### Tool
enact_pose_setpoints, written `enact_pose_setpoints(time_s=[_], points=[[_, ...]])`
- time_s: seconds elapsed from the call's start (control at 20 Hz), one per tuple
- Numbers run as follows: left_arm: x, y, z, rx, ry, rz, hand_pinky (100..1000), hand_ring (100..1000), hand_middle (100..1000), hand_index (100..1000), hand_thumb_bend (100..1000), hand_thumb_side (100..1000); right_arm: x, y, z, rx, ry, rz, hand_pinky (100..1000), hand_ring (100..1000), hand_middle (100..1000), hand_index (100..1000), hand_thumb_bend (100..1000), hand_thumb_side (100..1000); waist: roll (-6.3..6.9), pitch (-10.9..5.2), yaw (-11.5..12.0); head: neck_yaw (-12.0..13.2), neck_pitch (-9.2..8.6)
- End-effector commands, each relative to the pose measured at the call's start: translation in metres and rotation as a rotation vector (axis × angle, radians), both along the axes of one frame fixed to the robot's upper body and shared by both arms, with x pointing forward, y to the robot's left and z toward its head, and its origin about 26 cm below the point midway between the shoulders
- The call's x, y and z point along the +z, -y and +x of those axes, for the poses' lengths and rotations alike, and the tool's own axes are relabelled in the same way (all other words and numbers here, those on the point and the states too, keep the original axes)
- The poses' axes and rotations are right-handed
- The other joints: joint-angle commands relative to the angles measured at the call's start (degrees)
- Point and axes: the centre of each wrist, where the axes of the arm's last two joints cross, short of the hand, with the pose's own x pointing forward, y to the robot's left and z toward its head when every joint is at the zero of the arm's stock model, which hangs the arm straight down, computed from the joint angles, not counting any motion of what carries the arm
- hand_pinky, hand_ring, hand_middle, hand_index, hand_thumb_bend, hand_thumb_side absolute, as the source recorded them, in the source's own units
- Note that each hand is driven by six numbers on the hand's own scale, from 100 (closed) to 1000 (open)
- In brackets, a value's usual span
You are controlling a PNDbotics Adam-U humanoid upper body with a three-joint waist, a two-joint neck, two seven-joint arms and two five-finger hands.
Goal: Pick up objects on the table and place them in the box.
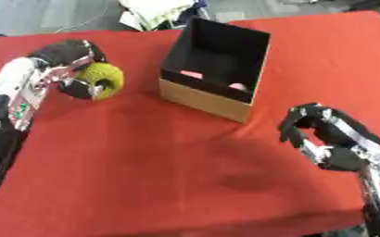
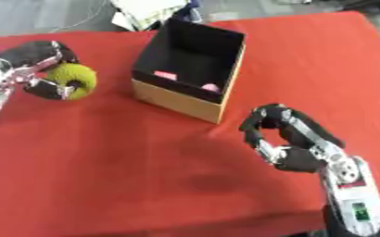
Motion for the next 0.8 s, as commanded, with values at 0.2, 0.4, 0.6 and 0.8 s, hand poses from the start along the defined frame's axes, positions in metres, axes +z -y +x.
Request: enact_pose_setpoints(time_s=[0.2,0.4,0.6,0.8], points=[[0.043,0.061,-0.011,-0.138,0.096,-0.092,541,457,447,655,100,166,0.004,0.000,0.000,0.015,0.015,-0.012,520,500,462,631,100,470,-0.27,-0.97,-1.22,0.71,0.28],[0.036,0.098,-0.010,-0.177,0.097,-0.135,570,481,485,686,100,179,0.005,-0.003,0.001,0.033,0.018,-0.013,520,500,463,631,100,470,-0.28,-0.60,-2.56,1.58,0.25],[0.009,0.125,-0.006,-0.180,0.085,-0.178,618,548,567,752,100,177,0.006,-0.006,0.003,0.052,0.022,-0.014,520,500,462,631,100,470,-0.27,-0.14,-4.09,2.38,-0.13],[-0.013,0.137,-0.004,-0.165,0.102,-0.182,651,591,613,785,100,235,0.007,-0.008,0.004,0.064,0.025,-0.015,520,500,463,631,100,470,-0.28,0.14,-5.03,2.89,-0.43]])
